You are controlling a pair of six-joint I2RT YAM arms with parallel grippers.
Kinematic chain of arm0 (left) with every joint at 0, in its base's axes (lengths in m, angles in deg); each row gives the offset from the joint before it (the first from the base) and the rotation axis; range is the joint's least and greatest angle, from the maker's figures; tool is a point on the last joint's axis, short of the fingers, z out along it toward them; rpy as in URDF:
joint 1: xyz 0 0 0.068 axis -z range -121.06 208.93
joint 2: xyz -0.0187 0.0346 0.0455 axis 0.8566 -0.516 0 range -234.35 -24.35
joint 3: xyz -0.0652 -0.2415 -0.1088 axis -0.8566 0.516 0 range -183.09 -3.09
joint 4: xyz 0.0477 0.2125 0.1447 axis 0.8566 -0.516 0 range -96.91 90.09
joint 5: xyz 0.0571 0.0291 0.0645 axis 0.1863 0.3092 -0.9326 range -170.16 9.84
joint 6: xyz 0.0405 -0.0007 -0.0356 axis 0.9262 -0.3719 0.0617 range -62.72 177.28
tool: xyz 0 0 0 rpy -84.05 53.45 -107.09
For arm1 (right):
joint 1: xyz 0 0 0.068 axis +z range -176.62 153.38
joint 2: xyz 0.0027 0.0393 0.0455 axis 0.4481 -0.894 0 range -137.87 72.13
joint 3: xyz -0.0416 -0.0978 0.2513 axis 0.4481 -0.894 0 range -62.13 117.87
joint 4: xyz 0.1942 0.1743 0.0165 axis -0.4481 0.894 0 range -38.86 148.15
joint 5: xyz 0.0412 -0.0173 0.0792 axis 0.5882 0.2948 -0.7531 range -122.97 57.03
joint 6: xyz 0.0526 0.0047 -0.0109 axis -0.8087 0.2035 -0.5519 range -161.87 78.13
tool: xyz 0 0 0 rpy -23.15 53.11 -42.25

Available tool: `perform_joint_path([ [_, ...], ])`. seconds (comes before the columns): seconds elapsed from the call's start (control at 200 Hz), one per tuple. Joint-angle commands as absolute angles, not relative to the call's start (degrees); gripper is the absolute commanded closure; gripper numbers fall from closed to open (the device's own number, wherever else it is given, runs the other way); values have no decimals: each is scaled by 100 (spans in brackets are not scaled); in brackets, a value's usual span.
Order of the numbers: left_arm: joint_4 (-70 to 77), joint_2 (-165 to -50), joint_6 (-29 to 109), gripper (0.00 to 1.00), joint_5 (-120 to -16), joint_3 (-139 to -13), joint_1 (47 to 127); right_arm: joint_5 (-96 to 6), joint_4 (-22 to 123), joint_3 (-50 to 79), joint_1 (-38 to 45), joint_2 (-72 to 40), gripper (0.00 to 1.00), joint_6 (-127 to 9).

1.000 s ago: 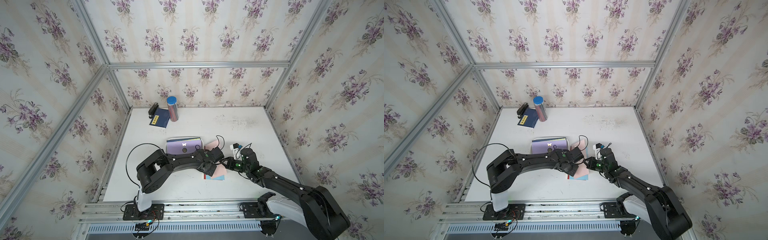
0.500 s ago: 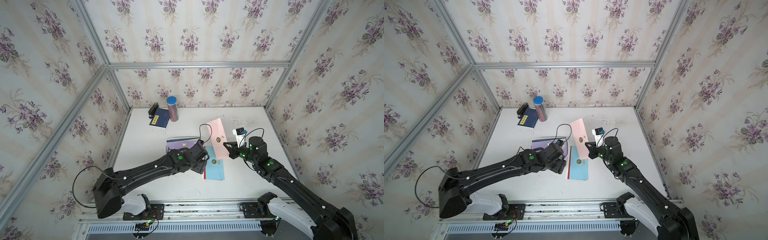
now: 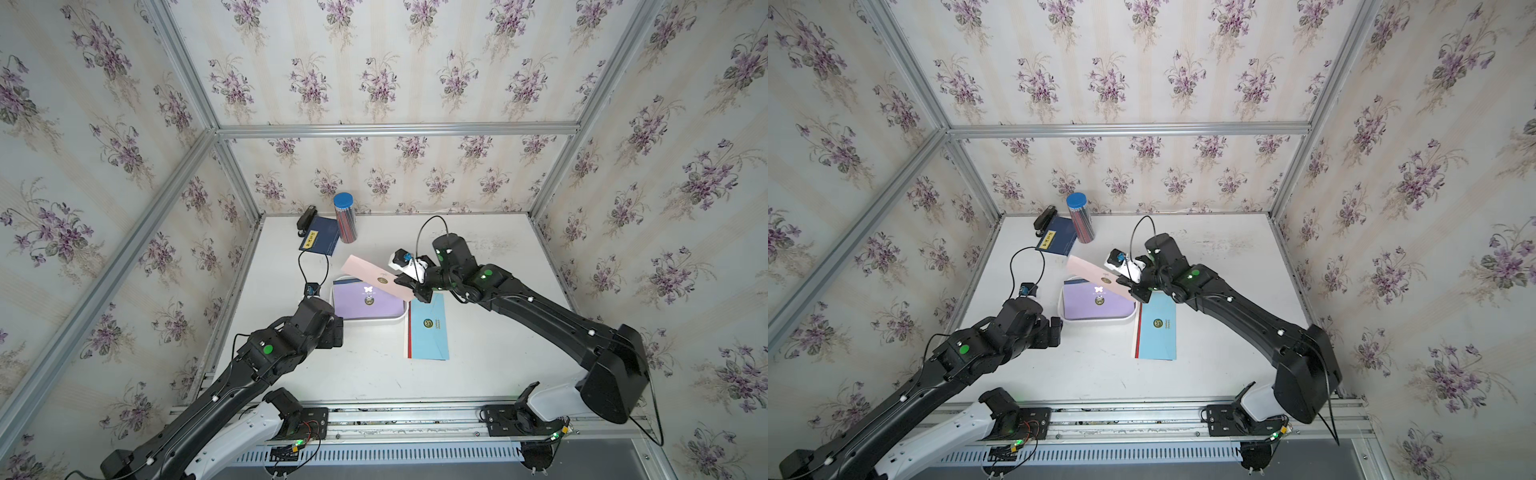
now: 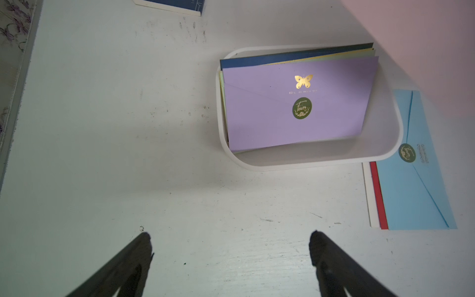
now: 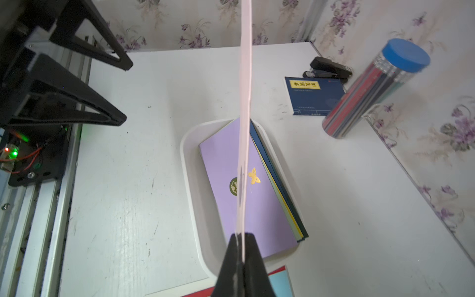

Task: Put the sealed envelopes into the storage box
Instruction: Place the envelope in the storage box.

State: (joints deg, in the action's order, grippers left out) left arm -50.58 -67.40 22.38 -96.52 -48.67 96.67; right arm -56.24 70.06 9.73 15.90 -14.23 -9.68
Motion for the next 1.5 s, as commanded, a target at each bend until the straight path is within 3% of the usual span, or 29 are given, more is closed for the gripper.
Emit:
perform_joint_path([
  [0.0, -5250, -6528, 2079, 3, -10001, -4956, 9651, -5544, 8053, 1649, 1673, -2028, 100, 128],
  [0.31, -5211, -6326, 2116, 2, -10174, -4920, 9664, -5488, 9433, 3270, 1728, -3583, 100, 1038],
  [0.804, -5136, -6338, 2160, 1, -10152, -4879, 9664, -5755, 9224, 3538, 1710, -4510, 100, 1135],
  [0.979, -5106, -6321, 2183, 1, -10136, -4857, 9673, -5534, 8778, 3522, 1696, -4523, 72, 613],
  [1.079, -5072, -6319, 2186, 0, -10102, -4829, 9680, -5512, 8552, 3495, 1663, -4443, 65, 504],
  [1.314, -5025, -6345, 2226, 0, -10022, -4813, 9690, -5031, 7923, 3485, 1464, -4233, 64, -258],
  [1.409, -4938, -6361, 2335, 0, -9705, -4818, 9699, -5607, 7506, 3128, 1248, -3797, 66, -943],
  [1.494, -4838, -6469, 2588, 1, -9143, -4874, 9695, -6236, 6224, 2135, 859, -3063, 67, -2119],
])
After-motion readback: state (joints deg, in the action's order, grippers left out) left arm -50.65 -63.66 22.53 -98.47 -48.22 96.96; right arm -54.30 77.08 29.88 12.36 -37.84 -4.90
